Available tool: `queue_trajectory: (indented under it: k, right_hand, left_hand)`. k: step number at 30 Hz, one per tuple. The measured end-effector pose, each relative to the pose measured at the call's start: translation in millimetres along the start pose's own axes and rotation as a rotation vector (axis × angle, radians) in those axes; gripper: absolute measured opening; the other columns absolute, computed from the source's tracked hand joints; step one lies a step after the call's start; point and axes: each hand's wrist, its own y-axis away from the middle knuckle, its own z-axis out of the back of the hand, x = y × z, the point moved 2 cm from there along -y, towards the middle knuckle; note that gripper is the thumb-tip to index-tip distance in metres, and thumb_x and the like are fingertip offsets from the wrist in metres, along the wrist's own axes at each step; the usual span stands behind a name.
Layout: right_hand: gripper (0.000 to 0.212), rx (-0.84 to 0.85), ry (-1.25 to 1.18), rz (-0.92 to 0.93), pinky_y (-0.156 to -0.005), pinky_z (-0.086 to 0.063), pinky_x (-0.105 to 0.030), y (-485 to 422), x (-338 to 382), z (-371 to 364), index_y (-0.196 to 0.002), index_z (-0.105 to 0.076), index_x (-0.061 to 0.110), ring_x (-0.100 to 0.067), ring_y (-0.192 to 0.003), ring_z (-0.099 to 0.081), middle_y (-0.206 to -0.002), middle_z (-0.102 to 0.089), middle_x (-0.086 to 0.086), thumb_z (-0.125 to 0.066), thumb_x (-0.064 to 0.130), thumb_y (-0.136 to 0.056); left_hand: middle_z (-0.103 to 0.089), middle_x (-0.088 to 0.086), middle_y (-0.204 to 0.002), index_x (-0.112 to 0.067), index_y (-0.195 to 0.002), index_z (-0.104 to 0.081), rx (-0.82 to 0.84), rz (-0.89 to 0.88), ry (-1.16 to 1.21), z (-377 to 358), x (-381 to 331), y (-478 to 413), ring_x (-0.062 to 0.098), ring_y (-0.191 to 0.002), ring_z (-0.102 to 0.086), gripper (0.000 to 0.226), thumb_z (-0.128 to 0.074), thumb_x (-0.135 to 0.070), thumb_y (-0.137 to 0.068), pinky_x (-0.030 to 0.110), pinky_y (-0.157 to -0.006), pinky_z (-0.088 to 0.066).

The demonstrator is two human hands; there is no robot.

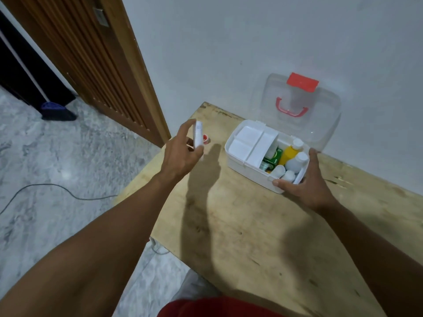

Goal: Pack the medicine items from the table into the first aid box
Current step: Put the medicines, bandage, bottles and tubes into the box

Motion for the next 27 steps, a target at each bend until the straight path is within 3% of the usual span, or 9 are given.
queue_trajectory:
  k: [2, 4, 8, 12, 16, 20, 22, 25, 27]
  right_hand:
    - [0.104, 0.001, -0.005, 0.013, -0.103, -0.052, -0.043, 0.0, 0.3, 1.6, -0.14, -0.031, 0.038, -0.008, -0.121, -0.059, -0.133, -0.055, 0.015, -0.096, 0.035, -0.06]
    - [0.11, -0.013, 0.001, 0.022, -0.106, -0.05, -0.048, -0.6, 0.1, 2.6, -0.144, -0.031, 0.038, -0.01, -0.124, -0.058, -0.135, -0.054, 0.015, -0.097, 0.04, -0.056]
    - [0.116, -0.041, 0.008, 0.019, -0.105, -0.05, -0.05, -3.0, -2.5, 2.7, -0.145, -0.029, 0.041, -0.014, -0.128, -0.056, -0.139, -0.051, 0.014, -0.097, 0.047, -0.052]
    - [0.122, -0.06, 0.028, -0.018, -0.105, -0.05, -0.05, -6.5, -13.0, 2.3, -0.147, -0.026, 0.042, -0.016, -0.131, -0.053, -0.142, -0.048, 0.01, -0.097, 0.053, -0.049]
    - [0.14, -0.055, 0.06, -0.08, -0.107, -0.048, -0.05, -11.0, -25.6, 2.0, -0.153, -0.014, 0.044, -0.019, -0.136, -0.049, -0.148, -0.043, 0.005, -0.096, 0.063, -0.042]
    - [0.142, -0.055, 0.057, -0.065, -0.106, -0.049, -0.049, -15.9, -34.3, 1.0, -0.155, -0.013, 0.038, -0.019, -0.136, -0.05, -0.148, -0.043, 0.003, -0.096, 0.062, -0.042]
    - [0.143, -0.058, 0.042, -0.07, -0.105, -0.051, -0.048, -16.6, -37.3, 0.2, -0.155, -0.013, 0.038, -0.017, -0.135, -0.051, -0.15, -0.042, 0.003, -0.096, 0.062, -0.042]
    - [0.141, -0.056, 0.025, -0.062, -0.102, -0.054, -0.045, -17.3, -37.7, -1.2, -0.155, -0.014, 0.037, -0.014, -0.13, -0.056, -0.149, -0.042, 0.002, -0.097, 0.059, -0.043]
    - [0.14, -0.055, 0.028, -0.067, -0.098, -0.057, -0.042, -18.2, -39.7, -1.7, -0.155, -0.014, 0.038, -0.012, -0.125, -0.06, -0.149, -0.042, 0.003, -0.097, 0.06, -0.044]
  left_hand:
    - [-0.065, -0.004, -0.083, -0.033, -0.141, -0.042, 0.084, -0.007, 0.036, -12.3, -21.6, -12.4, 0.014, -0.075, -0.067, 0.062, -0.066, -0.022, -0.085, 0.035, -0.068, -0.058]
    - [-0.061, -0.007, -0.079, -0.035, -0.141, -0.043, 0.156, -0.044, 0.016, -23.6, -42.6, -23.2, 0.016, -0.077, -0.067, 0.062, -0.065, -0.022, -0.084, 0.03, -0.068, -0.053]
    - [-0.065, 0.003, -0.078, -0.039, -0.136, -0.044, 0.305, -0.086, -0.04, -46.1, -74.7, -38.4, 0.024, -0.083, -0.064, 0.061, -0.064, -0.022, -0.08, 0.042, -0.074, -0.057]
    - [-0.07, 0.012, -0.085, -0.034, -0.137, -0.046, 0.418, -0.093, -0.129, -68.6, -94.3, -47.3, 0.027, -0.086, -0.063, 0.062, -0.064, -0.016, -0.08, 0.04, -0.08, -0.055]
    - [-0.069, 0.01, -0.092, -0.035, -0.134, -0.046, 0.523, -0.064, -0.155, -89.3, -95.9, -54.5, 0.029, -0.085, -0.066, 0.062, -0.068, -0.018, -0.078, 0.045, -0.084, -0.057]
    - [-0.071, 0.01, -0.099, -0.036, -0.131, -0.051, 0.568, -0.032, -0.147, -98.7, -96.0, -61.5, 0.029, -0.09, -0.066, 0.063, -0.073, -0.02, -0.075, 0.043, -0.086, -0.056]
    - [-0.07, 0.01, -0.103, -0.033, -0.13, -0.053, 0.581, -0.007, -0.125, -100.7, -97.2, -65.9, 0.027, -0.087, -0.067, 0.062, -0.075, -0.017, -0.074, 0.038, -0.081, -0.059]
    - [-0.067, 0.011, -0.103, -0.028, -0.129, -0.055, 0.608, 0.028, -0.093, -102.7, -101.0, -72.5, 0.02, -0.076, -0.067, 0.061, -0.076, -0.008, -0.075, 0.021, -0.058, -0.058]
    - [-0.063, 0.009, -0.103, -0.027, -0.129, -0.056, 0.646, 0.034, -0.128, -104.9, -103.8, -75.1, 0.019, -0.075, -0.065, 0.062, -0.076, -0.006, -0.075, 0.02, -0.054, -0.057]
